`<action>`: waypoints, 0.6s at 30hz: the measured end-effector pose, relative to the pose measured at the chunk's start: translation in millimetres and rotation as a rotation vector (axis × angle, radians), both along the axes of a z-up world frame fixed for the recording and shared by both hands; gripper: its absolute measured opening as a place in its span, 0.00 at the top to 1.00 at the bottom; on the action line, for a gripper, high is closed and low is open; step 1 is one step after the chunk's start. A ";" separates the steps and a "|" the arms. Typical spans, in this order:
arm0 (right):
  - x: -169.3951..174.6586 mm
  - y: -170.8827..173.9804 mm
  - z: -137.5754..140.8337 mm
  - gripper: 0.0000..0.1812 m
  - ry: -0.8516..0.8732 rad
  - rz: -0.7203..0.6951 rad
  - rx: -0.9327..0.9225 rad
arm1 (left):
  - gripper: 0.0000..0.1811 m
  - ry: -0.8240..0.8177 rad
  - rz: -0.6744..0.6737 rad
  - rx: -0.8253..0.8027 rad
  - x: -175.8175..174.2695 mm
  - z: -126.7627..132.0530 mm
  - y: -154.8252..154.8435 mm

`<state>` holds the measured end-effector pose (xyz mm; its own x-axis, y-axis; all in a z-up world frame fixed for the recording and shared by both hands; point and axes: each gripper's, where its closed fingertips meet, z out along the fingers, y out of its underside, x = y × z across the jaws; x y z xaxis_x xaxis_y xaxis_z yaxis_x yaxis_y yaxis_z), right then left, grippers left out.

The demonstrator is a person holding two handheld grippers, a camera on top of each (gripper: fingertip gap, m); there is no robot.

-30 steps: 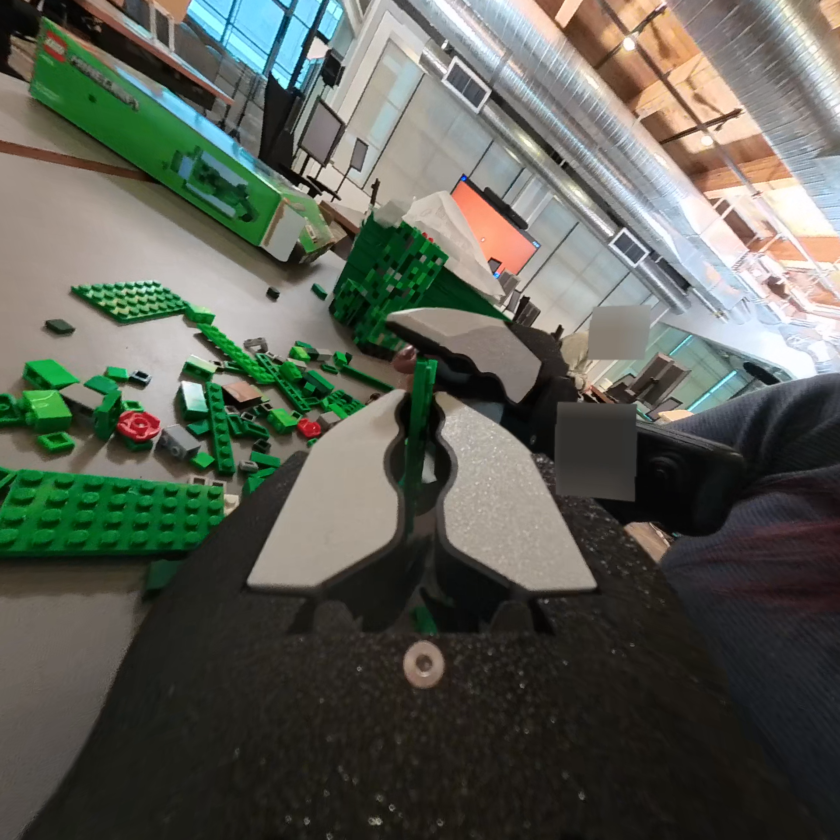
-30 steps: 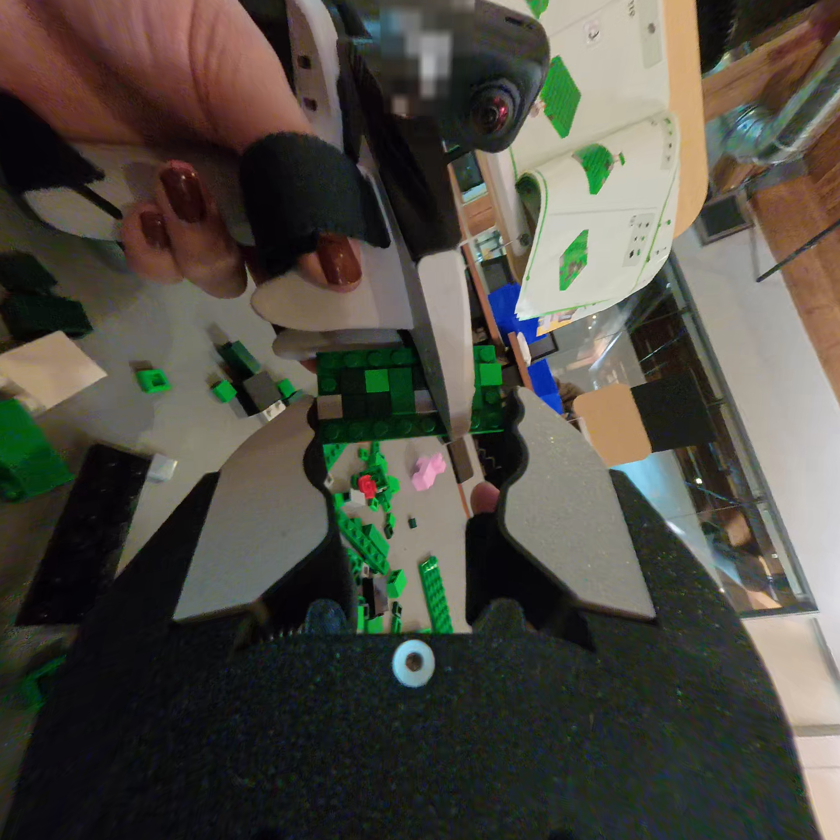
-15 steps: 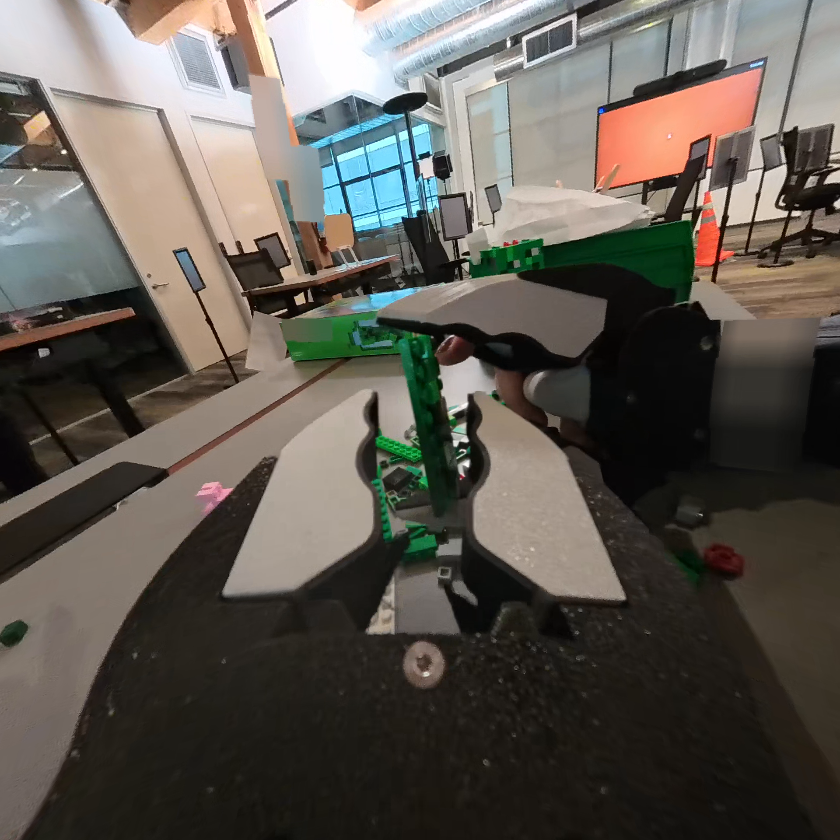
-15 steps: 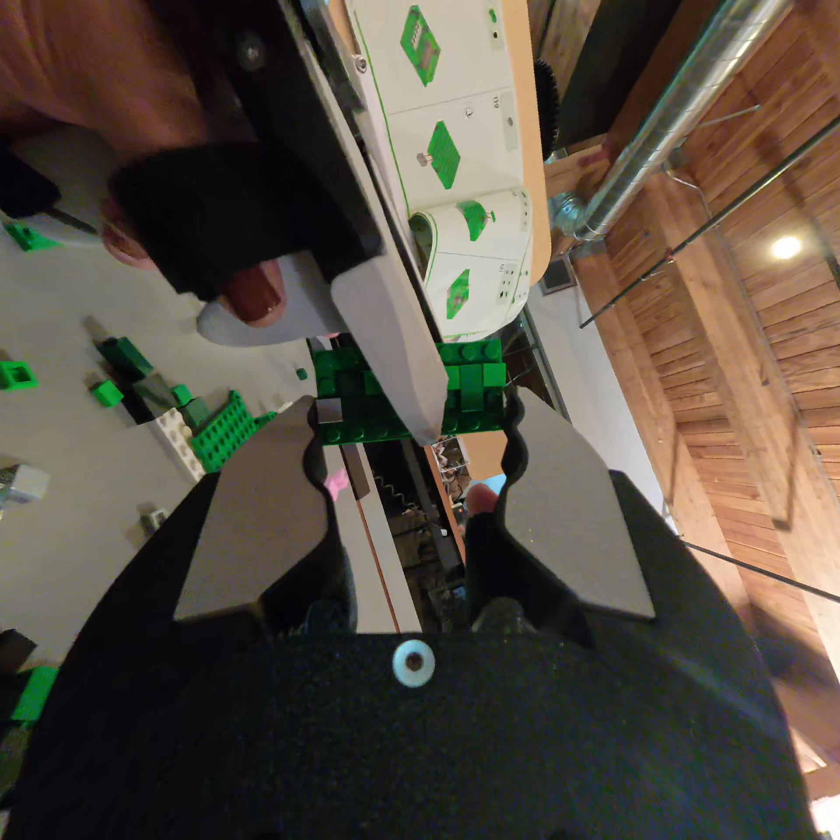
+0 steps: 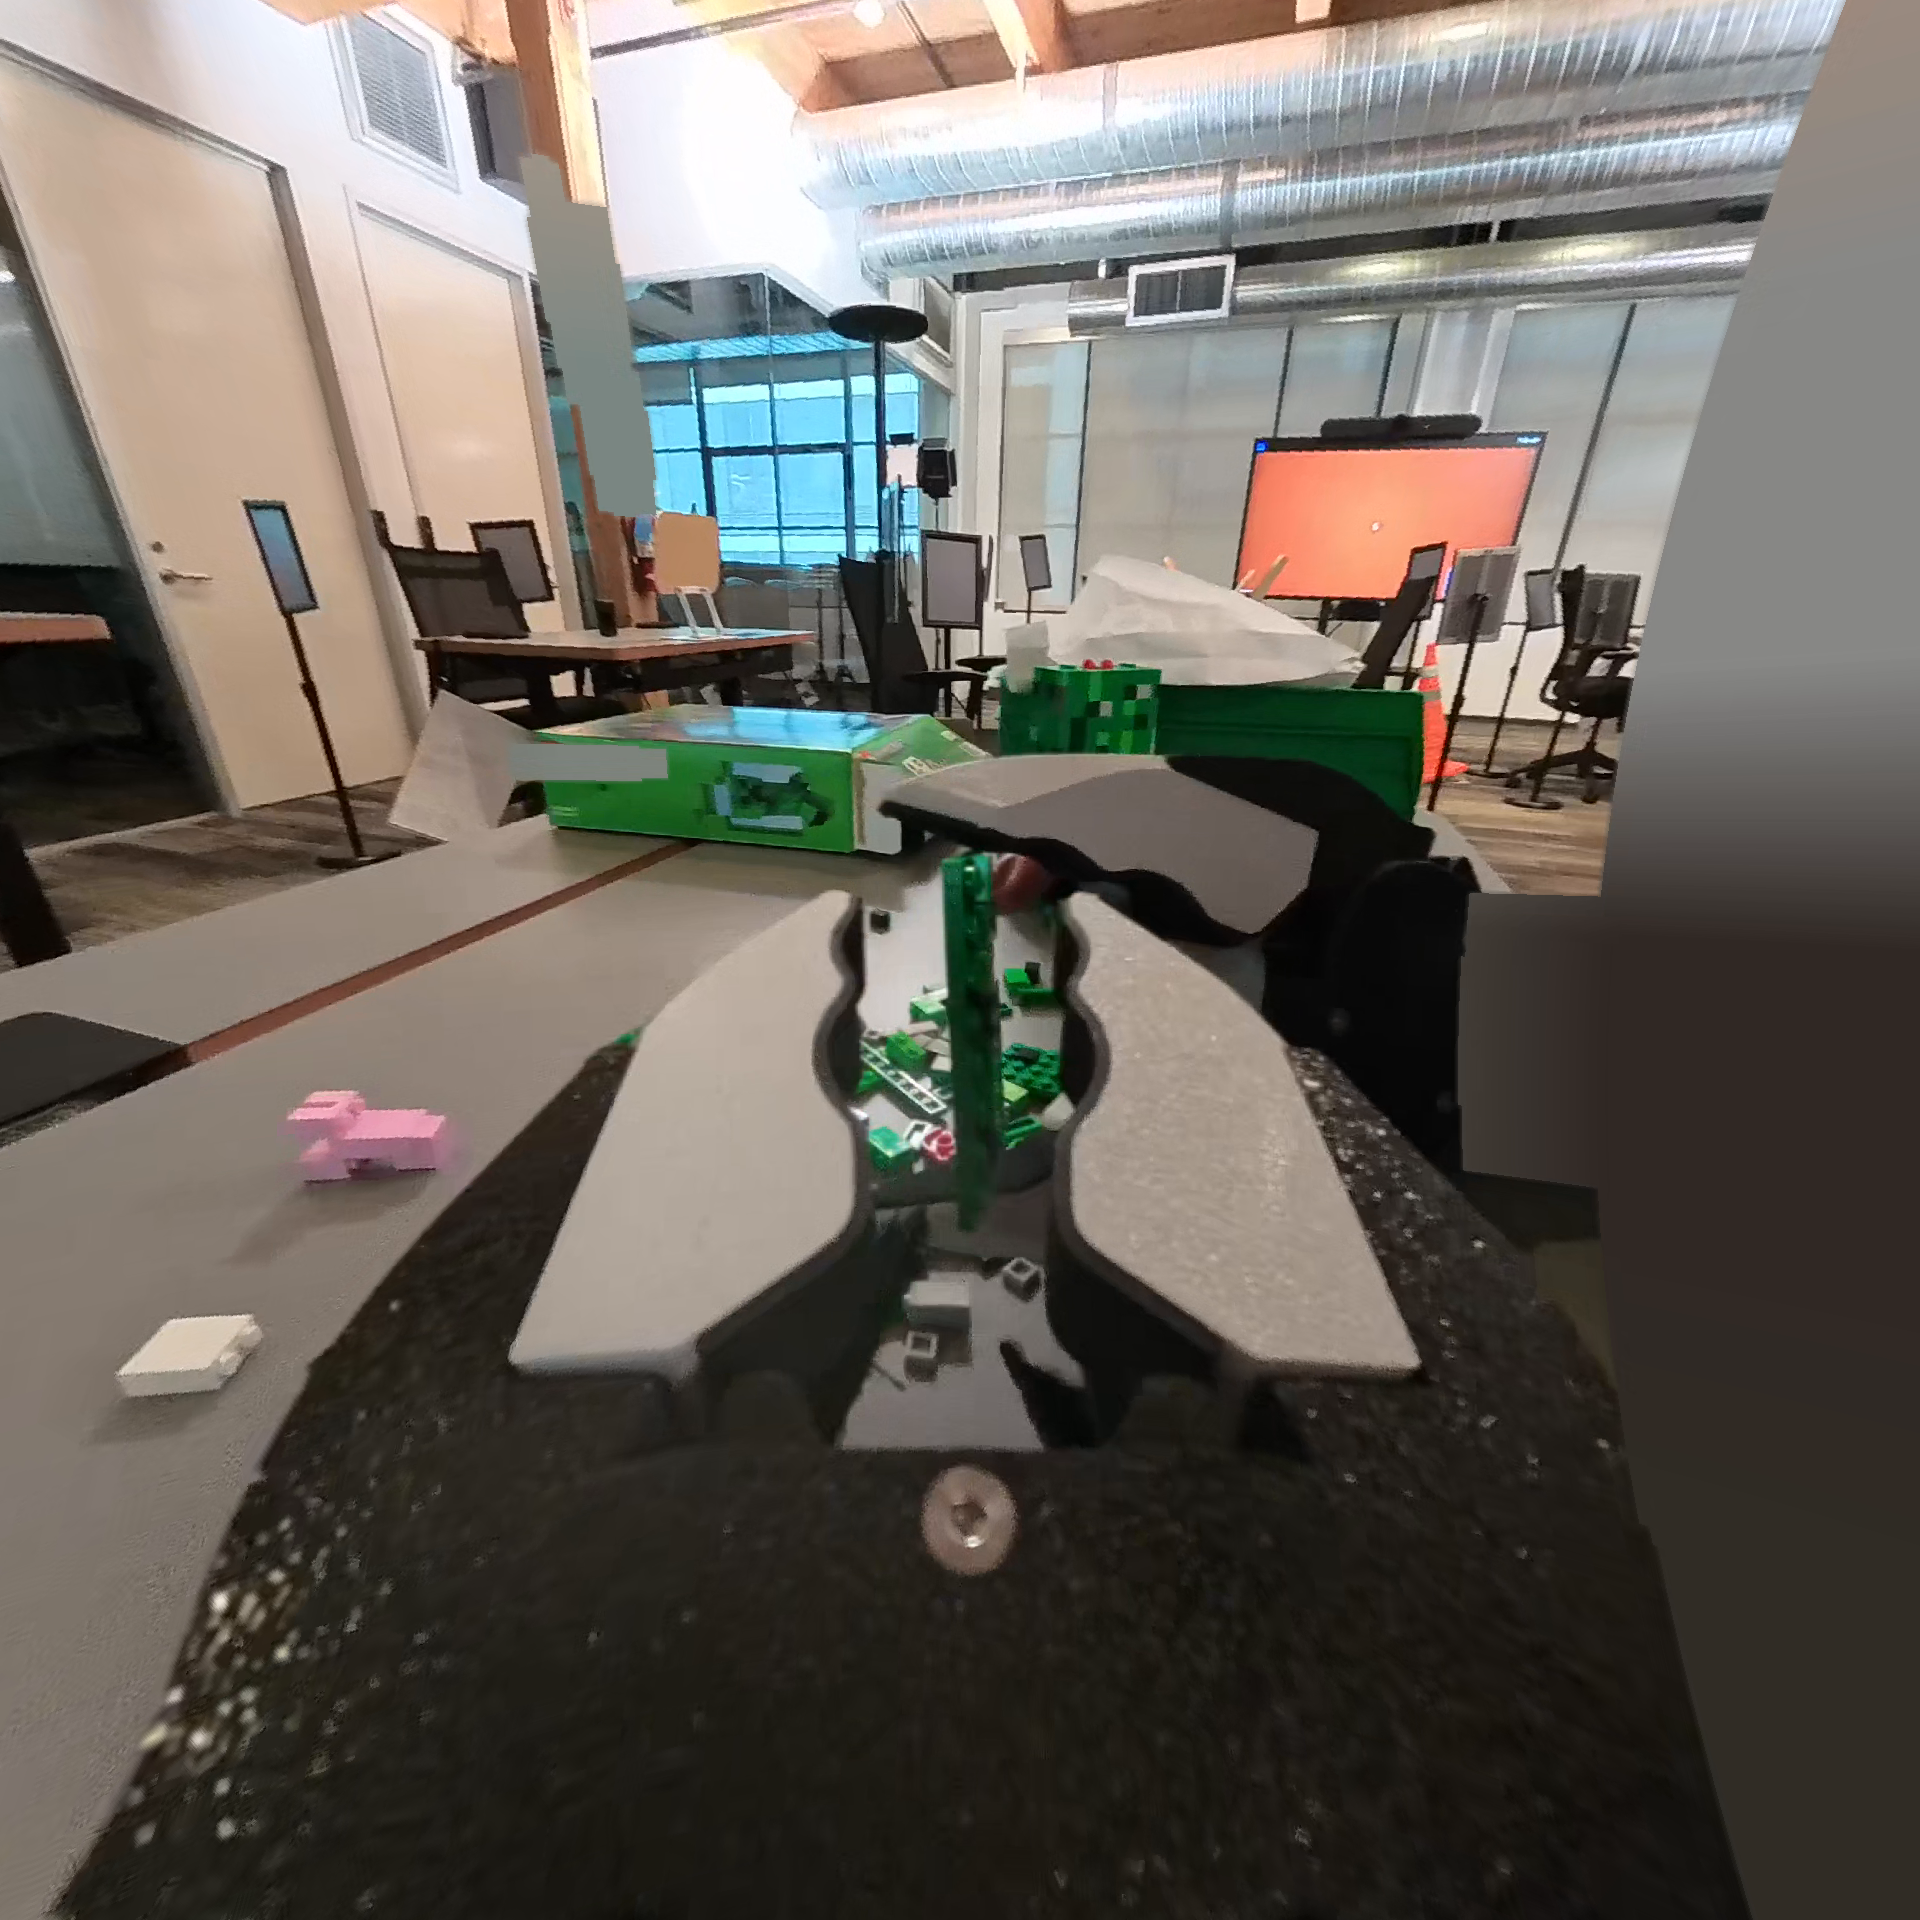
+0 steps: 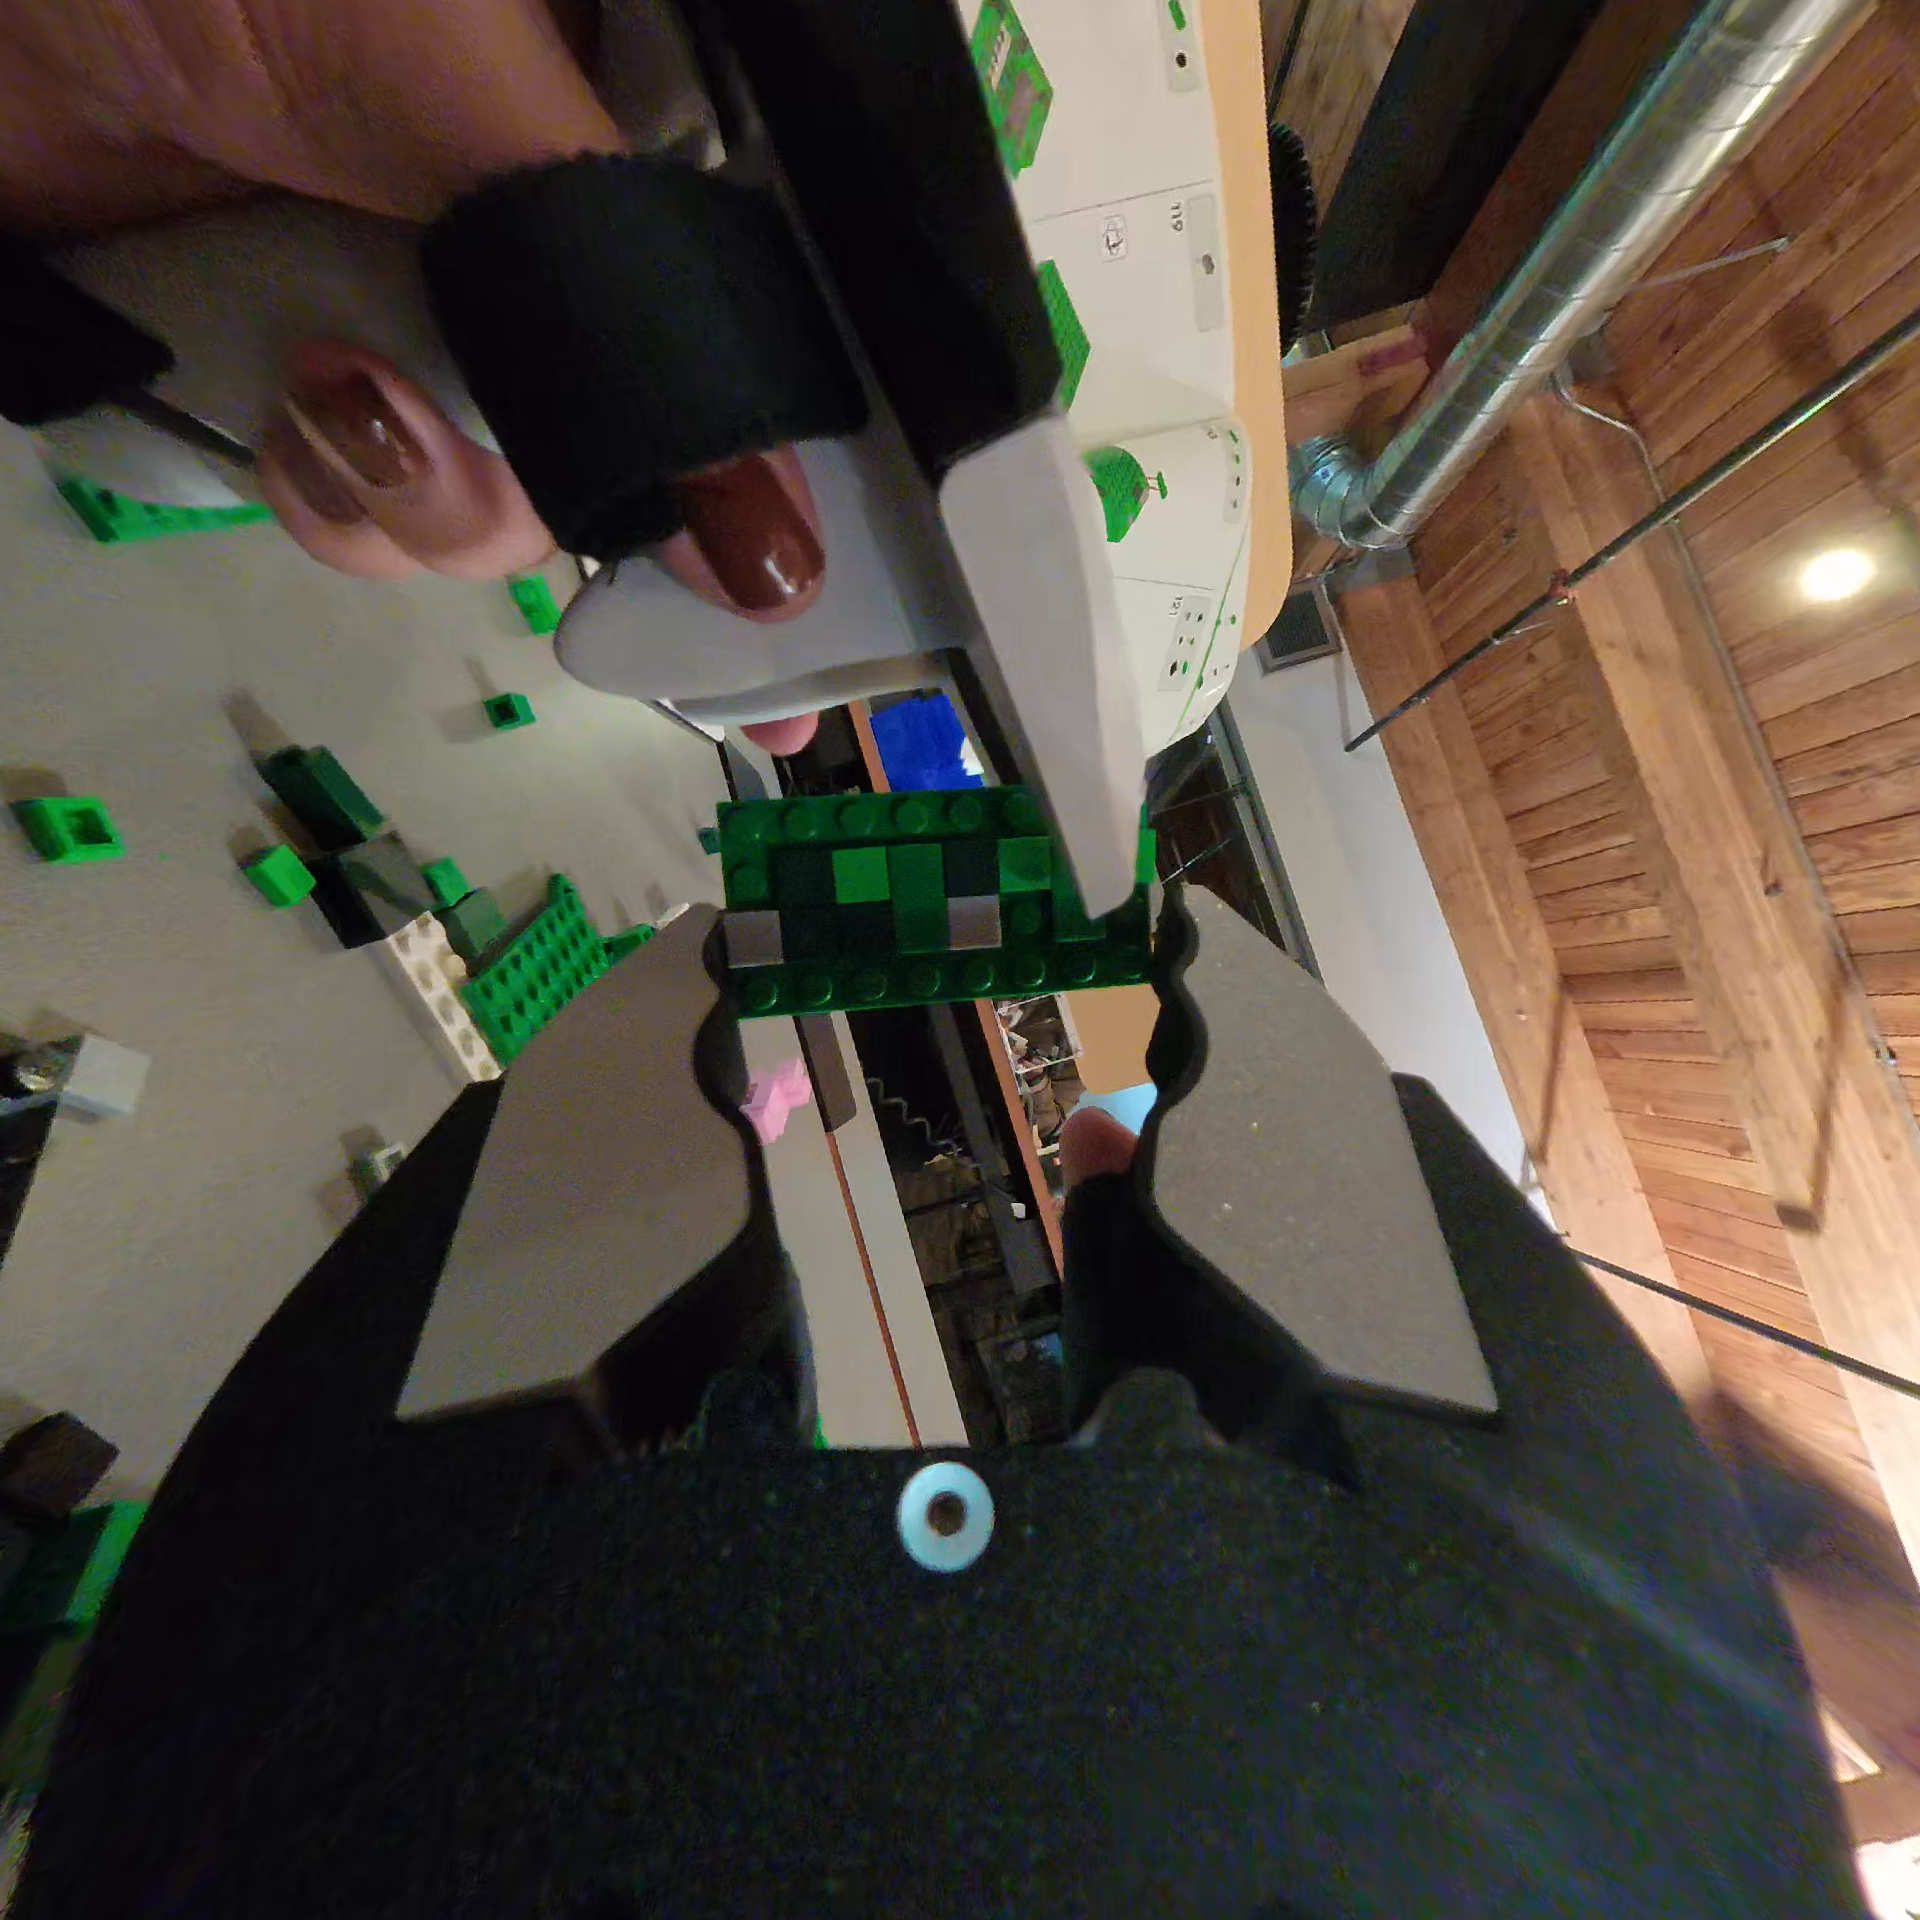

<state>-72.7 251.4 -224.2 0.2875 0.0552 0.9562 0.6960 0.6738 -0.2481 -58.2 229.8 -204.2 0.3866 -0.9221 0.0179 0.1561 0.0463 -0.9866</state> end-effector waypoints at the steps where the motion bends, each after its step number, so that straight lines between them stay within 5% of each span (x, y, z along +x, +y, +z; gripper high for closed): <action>1: -0.1 -0.2 0.1 0.58 0.000 0.001 0.002 | 0.85 0.009 -0.008 -0.003 0.5 -1.1 -0.8; 4: -0.3 -0.9 0.9 0.58 0.002 0.003 0.006 | 0.91 0.046 -0.002 0.019 1.7 -4.3 -1.6; 9: -0.9 -2.2 1.3 0.58 -0.002 0.009 0.013 | 0.88 0.093 0.044 0.027 3.9 -11.5 3.9; 12: -1.4 -1.0 -2.8 0.58 -0.013 0.011 0.000 | 0.96 0.124 -0.017 0.003 8.7 -18.2 -1.7; 18: -4.0 -3.9 -2.4 0.59 0.129 0.114 -0.272 | 0.97 -0.048 -0.128 -0.172 1.7 -11.0 0.5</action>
<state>-76.7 247.5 -226.6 0.3825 0.3429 0.8580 0.5708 0.6425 -0.5113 -56.5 230.4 -215.2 0.2613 -0.9454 0.1945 0.1968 -0.1451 -0.9697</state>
